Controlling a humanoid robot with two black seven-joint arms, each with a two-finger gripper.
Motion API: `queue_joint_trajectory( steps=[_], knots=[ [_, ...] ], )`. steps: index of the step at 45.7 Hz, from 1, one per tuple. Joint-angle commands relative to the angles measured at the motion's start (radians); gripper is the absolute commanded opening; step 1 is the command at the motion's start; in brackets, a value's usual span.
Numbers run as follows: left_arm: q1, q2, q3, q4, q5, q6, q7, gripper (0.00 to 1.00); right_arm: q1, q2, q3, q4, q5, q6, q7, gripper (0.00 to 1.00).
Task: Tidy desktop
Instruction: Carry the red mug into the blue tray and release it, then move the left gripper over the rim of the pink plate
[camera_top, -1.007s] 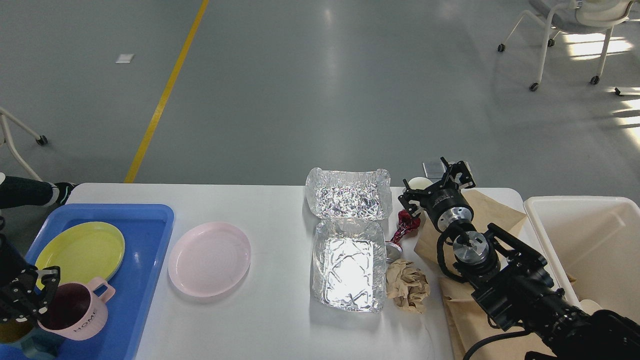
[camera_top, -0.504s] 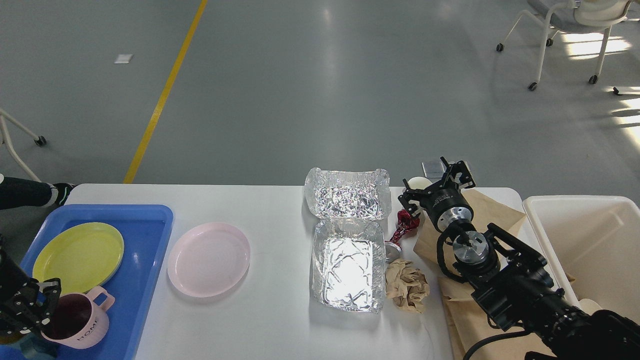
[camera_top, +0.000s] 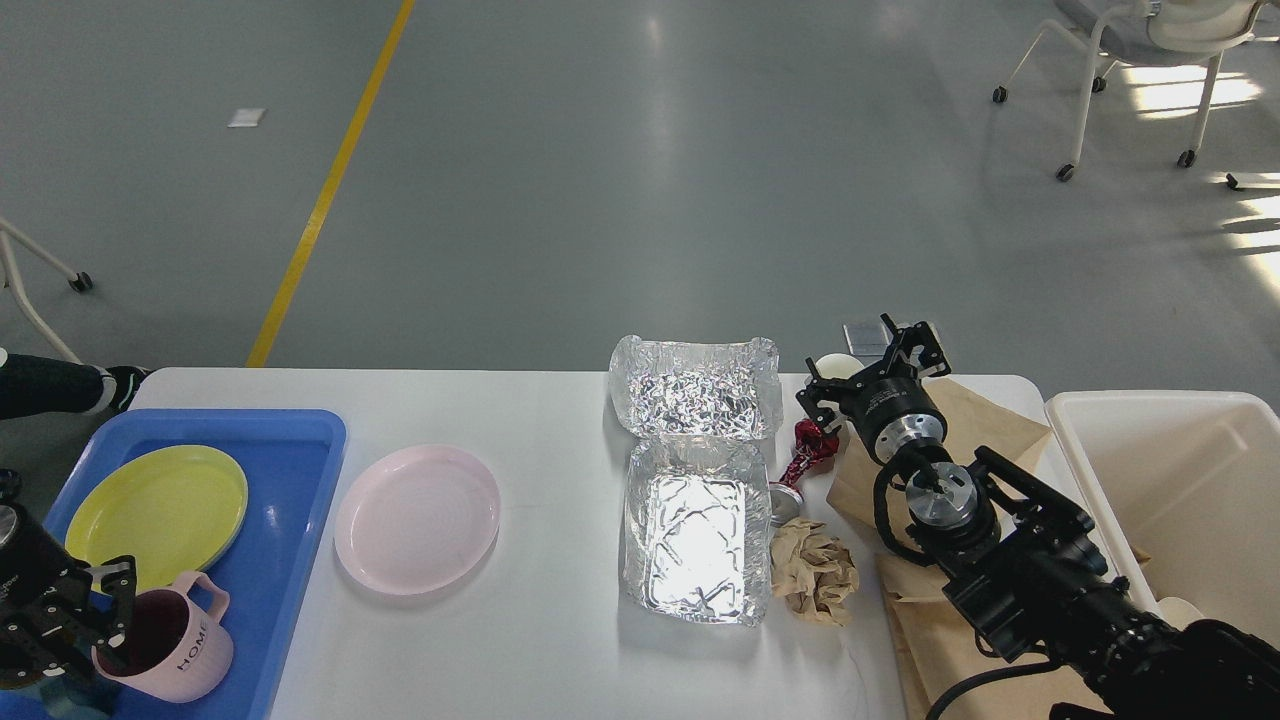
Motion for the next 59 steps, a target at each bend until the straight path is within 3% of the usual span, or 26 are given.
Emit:
queue_joint_trajectory(
  steps=[1,9,17,28,42,59],
  knots=[
    [-0.006,0.000,0.000,0.000,0.000,0.000,-0.001,0.51,0.000,0.000,0.000,0.000,0.000,0.000,0.000,1.00],
    [-0.073,0.002,0.006,-0.008,0.000,0.000,0.000,0.82,0.000,0.000,0.000,0.000,0.000,0.000,0.000,1.00],
    [-0.125,-0.001,0.017,-0.022,0.000,0.000,0.005,0.93,0.000,0.000,0.000,0.000,0.000,0.000,0.000,1.00],
    [-0.193,-0.017,0.028,-0.028,0.000,0.000,0.005,0.95,0.000,0.000,0.000,0.000,0.000,0.000,0.000,1.00],
    [-0.331,-0.221,0.225,-0.028,0.000,0.000,0.008,0.95,0.000,0.000,0.000,0.000,0.000,0.000,0.000,1.00],
    [-0.310,-0.331,0.075,-0.026,-0.101,0.000,0.005,0.94,0.000,0.000,0.000,0.000,0.000,0.000,0.000,1.00]
  ],
)
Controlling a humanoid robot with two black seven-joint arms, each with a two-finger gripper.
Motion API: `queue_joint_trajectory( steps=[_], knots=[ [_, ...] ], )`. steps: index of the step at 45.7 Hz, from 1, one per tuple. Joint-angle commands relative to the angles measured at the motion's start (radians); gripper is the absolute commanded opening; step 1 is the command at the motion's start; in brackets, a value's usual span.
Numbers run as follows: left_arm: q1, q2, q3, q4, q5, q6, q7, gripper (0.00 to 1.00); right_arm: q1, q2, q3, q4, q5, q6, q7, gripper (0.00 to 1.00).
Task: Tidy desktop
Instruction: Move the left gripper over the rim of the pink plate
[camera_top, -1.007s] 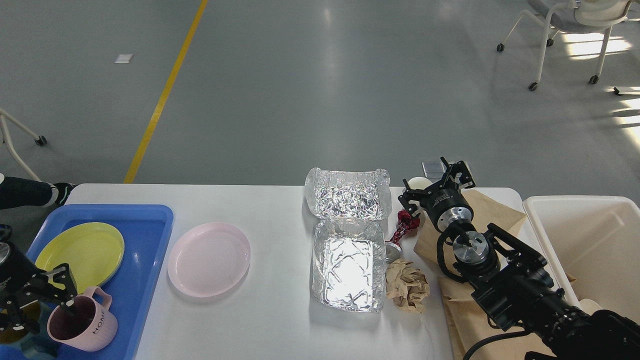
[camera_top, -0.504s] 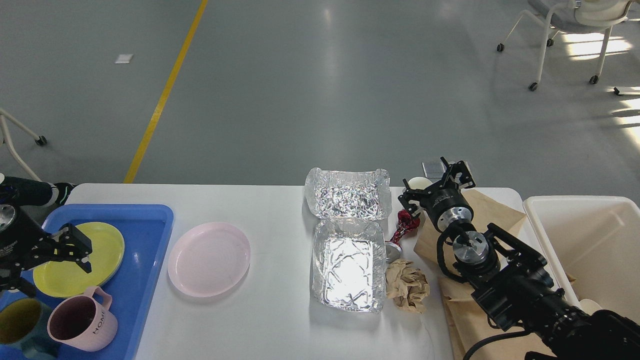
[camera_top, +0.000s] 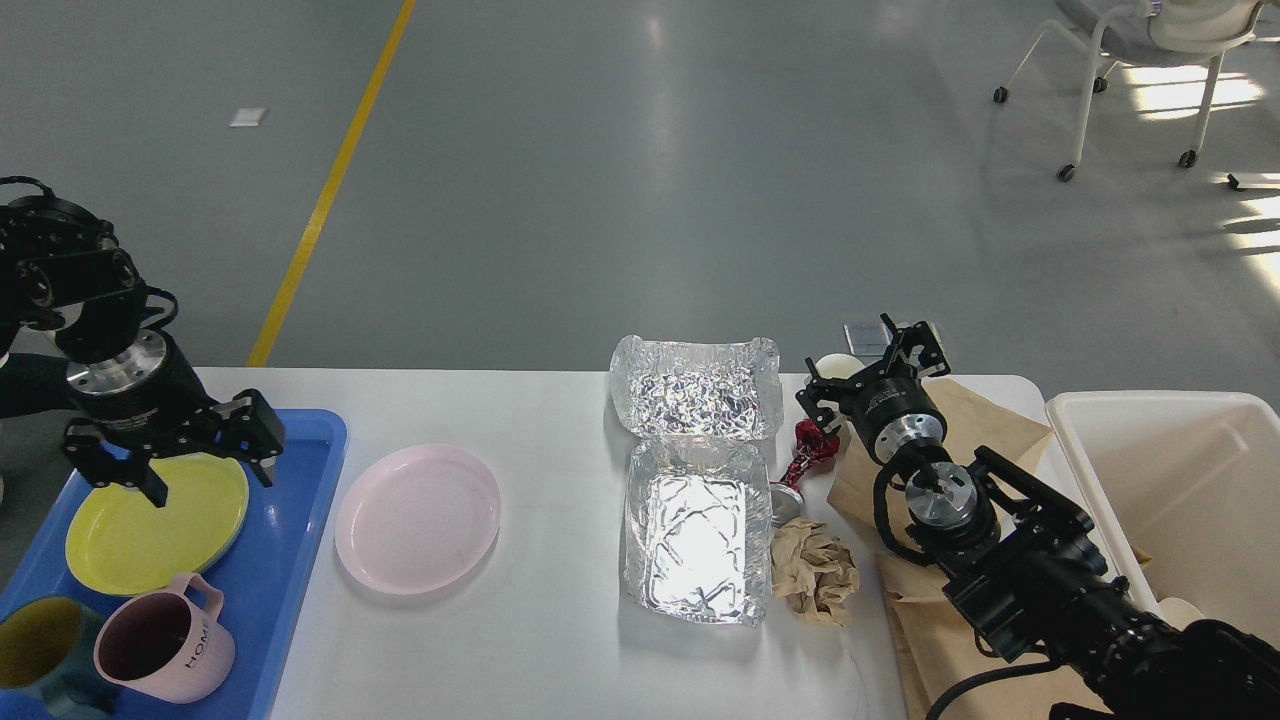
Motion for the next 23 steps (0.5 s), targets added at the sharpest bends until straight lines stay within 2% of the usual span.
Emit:
queue_joint_trajectory(
  steps=[1,11,17,23],
  knots=[
    [0.013,-0.044,-0.014,0.000,-0.065,0.000,0.001,0.94,0.000,0.000,0.000,0.000,0.000,0.000,0.000,1.00],
    [0.076,-0.116,-0.005,-0.001,-0.097,0.003,0.001,0.94,0.000,0.000,0.000,0.000,0.000,0.000,0.000,1.00],
    [0.108,-0.112,-0.008,-0.021,-0.103,0.148,0.002,0.94,0.000,0.000,0.000,0.000,0.000,0.000,0.000,1.00],
    [0.130,-0.103,-0.008,-0.021,-0.146,0.211,0.004,0.94,0.000,0.000,0.000,0.000,0.000,0.000,0.000,1.00]
  ],
)
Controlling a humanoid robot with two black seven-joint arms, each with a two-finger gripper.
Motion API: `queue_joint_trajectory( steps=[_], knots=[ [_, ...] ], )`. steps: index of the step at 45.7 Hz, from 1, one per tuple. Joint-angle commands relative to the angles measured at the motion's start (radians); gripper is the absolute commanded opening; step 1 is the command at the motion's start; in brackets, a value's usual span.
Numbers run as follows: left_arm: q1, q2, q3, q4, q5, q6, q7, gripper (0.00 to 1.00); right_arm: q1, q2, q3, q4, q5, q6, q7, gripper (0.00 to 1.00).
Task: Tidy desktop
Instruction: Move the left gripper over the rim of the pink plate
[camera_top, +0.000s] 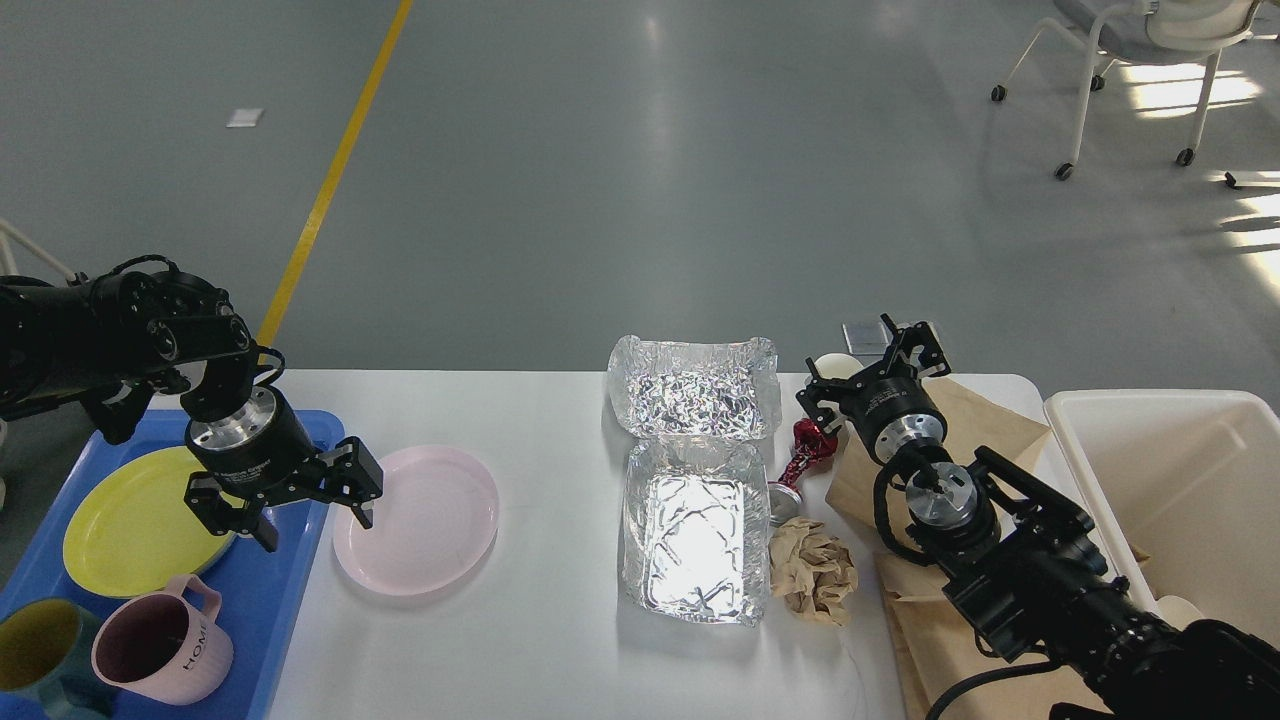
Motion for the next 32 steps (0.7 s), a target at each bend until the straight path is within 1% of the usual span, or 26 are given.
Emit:
queue_joint_trajectory(
  steps=[1,7,10,16,20,32],
  knots=[
    [0.025,0.008,-0.002,-0.001,-0.037,0.075,0.003,0.94,0.000,0.000,0.000,0.000,0.000,0.000,0.000,1.00],
    [0.060,0.006,-0.003,-0.001,-0.054,0.172,0.003,0.94,0.000,0.000,0.000,0.000,0.000,0.000,0.000,1.00],
    [0.078,-0.008,-0.005,0.000,-0.046,0.193,0.010,0.94,0.000,0.000,0.000,0.000,0.000,0.000,0.000,1.00],
    [0.087,-0.049,-0.002,-0.006,-0.025,0.179,0.012,0.94,0.000,0.000,0.000,0.000,0.000,0.000,0.000,1.00],
    [0.086,-0.054,-0.005,-0.006,0.031,0.164,0.006,0.94,0.000,0.000,0.000,0.000,0.000,0.000,0.000,1.00],
    [0.068,-0.069,-0.008,-0.003,0.035,0.166,0.012,0.95,0.000,0.000,0.000,0.000,0.000,0.000,0.000,1.00]
  ],
)
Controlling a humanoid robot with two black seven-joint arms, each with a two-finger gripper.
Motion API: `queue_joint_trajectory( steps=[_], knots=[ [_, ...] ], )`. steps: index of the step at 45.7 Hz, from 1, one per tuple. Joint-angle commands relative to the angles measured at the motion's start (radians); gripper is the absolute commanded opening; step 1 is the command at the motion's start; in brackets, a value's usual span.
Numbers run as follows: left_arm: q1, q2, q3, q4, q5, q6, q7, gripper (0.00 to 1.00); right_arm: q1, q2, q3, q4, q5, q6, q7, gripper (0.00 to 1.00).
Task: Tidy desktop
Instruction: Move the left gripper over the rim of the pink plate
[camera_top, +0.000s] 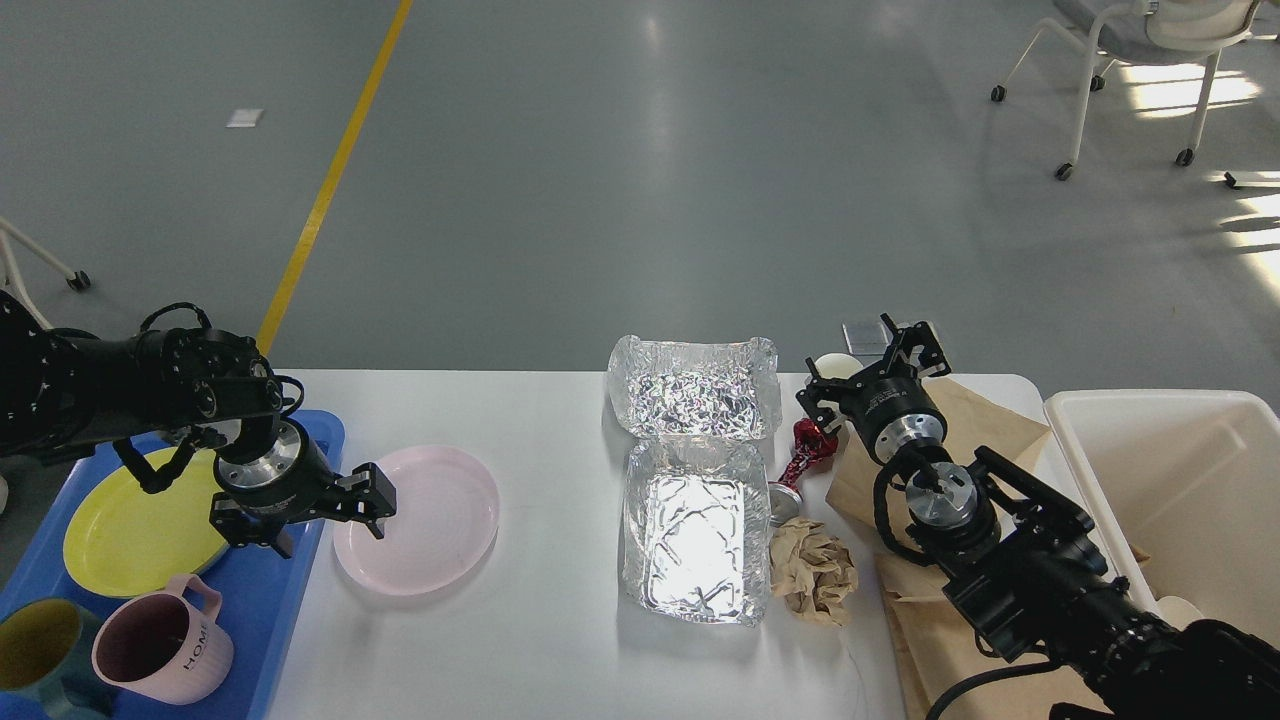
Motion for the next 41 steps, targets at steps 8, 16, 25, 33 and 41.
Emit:
queue_joint_trajectory(
  steps=[8,16,25,33,41],
  knots=[
    [-0.006,-0.085,0.003,0.008,0.014,0.007,0.004,0.95,0.000,0.000,0.000,0.000,0.000,-0.002,0.000,1.00],
    [-0.016,-0.076,0.005,0.014,0.011,0.016,0.003,0.95,0.000,0.000,0.000,0.000,0.000,0.000,0.000,1.00],
    [-0.007,-0.082,-0.006,0.014,0.005,0.007,0.000,0.95,0.000,0.000,0.000,0.000,0.000,0.000,0.000,1.00],
    [0.016,-0.087,-0.026,0.011,0.005,-0.013,0.001,0.96,0.000,0.000,0.000,0.000,0.000,0.000,0.000,1.00],
    [0.016,-0.087,-0.015,0.004,0.005,-0.016,0.001,0.96,0.000,0.000,0.000,0.000,0.000,0.000,0.000,1.00]
  ],
)
